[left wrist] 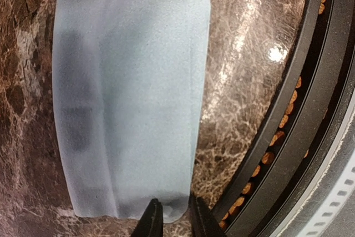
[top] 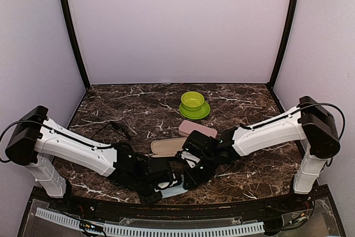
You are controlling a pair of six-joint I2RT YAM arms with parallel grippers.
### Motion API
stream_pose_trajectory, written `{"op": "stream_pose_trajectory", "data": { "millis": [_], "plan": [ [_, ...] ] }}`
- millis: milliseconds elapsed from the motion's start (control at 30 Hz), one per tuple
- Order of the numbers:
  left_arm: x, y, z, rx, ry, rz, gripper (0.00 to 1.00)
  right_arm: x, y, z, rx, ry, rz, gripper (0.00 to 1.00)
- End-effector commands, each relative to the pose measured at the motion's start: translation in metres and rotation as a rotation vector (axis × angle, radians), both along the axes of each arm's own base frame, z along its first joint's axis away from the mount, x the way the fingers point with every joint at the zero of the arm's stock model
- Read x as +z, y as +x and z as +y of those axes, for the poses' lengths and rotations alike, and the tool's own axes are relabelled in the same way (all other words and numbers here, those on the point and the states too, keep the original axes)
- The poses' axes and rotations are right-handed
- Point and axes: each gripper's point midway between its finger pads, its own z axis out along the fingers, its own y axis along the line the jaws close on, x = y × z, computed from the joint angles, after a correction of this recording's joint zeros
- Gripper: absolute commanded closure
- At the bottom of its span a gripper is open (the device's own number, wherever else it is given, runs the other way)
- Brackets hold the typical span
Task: Organize the sunglasses
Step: Fold the glasses cleaning cloth at the corner of the board, then smooth out the folded cleaning cloth at the corner of the board.
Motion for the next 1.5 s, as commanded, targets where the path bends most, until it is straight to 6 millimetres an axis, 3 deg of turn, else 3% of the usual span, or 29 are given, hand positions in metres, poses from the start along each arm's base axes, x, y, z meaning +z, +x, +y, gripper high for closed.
{"op": "stream_pose_trajectory", "data": {
  "millis": [0, 167, 267, 400, 600, 733, 1033, 1467],
  "plan": [
    [0.009, -0.007, 0.008, -0.03, 0.001, 0.016, 0.8, 0.002, -0.006, -0.006, 0.005, -0.013, -0.005, 0.74],
    [0.017, -0.011, 0.015, -0.052, -0.023, 0.022, 0.79, 0.009, 0.001, -0.008, -0.012, -0.017, -0.037, 0.67],
    [0.027, -0.011, 0.013, -0.054, -0.075, 0.015, 0.73, 0.015, 0.009, -0.005, -0.028, 0.011, -0.047, 0.63],
    [0.036, -0.004, 0.008, 0.004, -0.157, 0.004, 0.68, 0.019, 0.017, -0.001, -0.041, 0.034, -0.056, 0.71],
    [0.03, 0.031, 0.014, 0.168, -0.158, -0.063, 0.68, 0.011, 0.016, 0.005, -0.031, 0.037, -0.038, 0.81],
    [0.024, 0.042, 0.018, 0.203, -0.129, -0.107, 0.68, 0.009, 0.014, 0.008, -0.029, 0.045, -0.027, 0.86],
    [0.015, 0.044, 0.023, 0.201, -0.078, -0.12, 0.67, -0.005, 0.002, 0.01, -0.007, 0.0, -0.02, 0.89],
    [-0.004, 0.036, 0.037, 0.167, 0.024, -0.139, 0.64, -0.015, -0.003, -0.006, 0.005, -0.146, -0.091, 0.92]
  ]
}}
